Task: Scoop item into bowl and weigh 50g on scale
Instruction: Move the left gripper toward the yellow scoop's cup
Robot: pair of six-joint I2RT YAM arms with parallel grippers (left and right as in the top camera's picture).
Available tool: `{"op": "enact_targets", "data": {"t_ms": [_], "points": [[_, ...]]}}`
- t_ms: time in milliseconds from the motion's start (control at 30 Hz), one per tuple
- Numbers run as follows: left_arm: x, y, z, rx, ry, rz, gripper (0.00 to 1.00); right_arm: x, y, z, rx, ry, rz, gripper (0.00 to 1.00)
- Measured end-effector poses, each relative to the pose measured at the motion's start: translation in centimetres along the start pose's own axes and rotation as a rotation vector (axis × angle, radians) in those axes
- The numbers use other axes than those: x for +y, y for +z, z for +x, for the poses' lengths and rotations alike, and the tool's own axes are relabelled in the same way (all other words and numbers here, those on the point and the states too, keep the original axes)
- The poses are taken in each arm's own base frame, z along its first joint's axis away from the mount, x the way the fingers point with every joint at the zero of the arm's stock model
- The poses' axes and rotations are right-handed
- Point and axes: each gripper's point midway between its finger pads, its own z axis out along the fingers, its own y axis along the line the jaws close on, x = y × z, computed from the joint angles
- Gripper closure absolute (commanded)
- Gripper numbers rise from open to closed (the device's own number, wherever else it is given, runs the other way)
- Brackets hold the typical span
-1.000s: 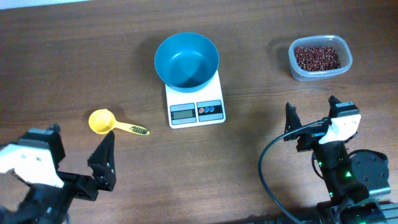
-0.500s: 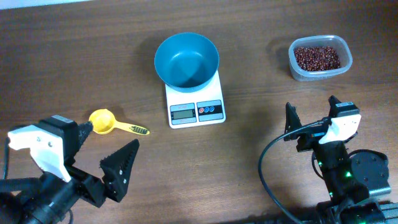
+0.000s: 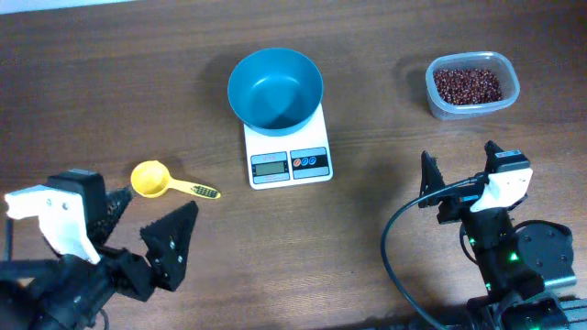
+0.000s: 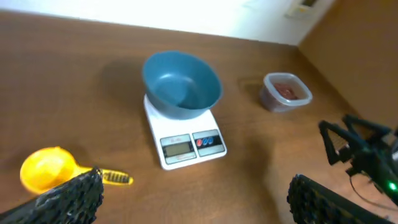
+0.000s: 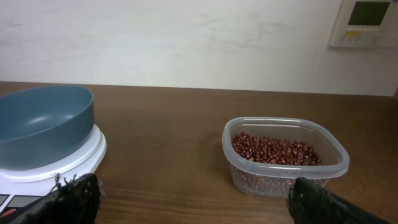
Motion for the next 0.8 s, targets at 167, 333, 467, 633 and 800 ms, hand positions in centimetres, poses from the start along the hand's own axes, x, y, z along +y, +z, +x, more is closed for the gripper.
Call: {"op": "enact_targets", "data": {"t_ms": [167, 333, 467, 633, 800], "points": [[2.8, -0.2, 0.6, 0.171, -0.138, -0.185, 0.02, 0.0, 0.0, 0.0, 0.000, -0.001, 0.000, 0.01], [5.3, -1.3, -0.3, 0.310, -0.236, -0.385, 0.02, 0.0, 0.0, 0.0, 0.000, 0.000, 0.000, 0.01], [7.0, -0.9, 0.9, 0.399, -0.327, -0.482, 0.02, 0.0, 0.0, 0.0, 0.000, 0.000, 0.000, 0.01], [7.1, -0.7, 1.0, 0.405, -0.344, -0.486, 0.01, 0.0, 0.0, 0.0, 0.000, 0.000, 0.000, 0.01], [6.7, -0.5, 1.1, 0.400, -0.390, -0.470, 0.01, 0.0, 0.0, 0.0, 0.000, 0.000, 0.000, 0.01]]}}
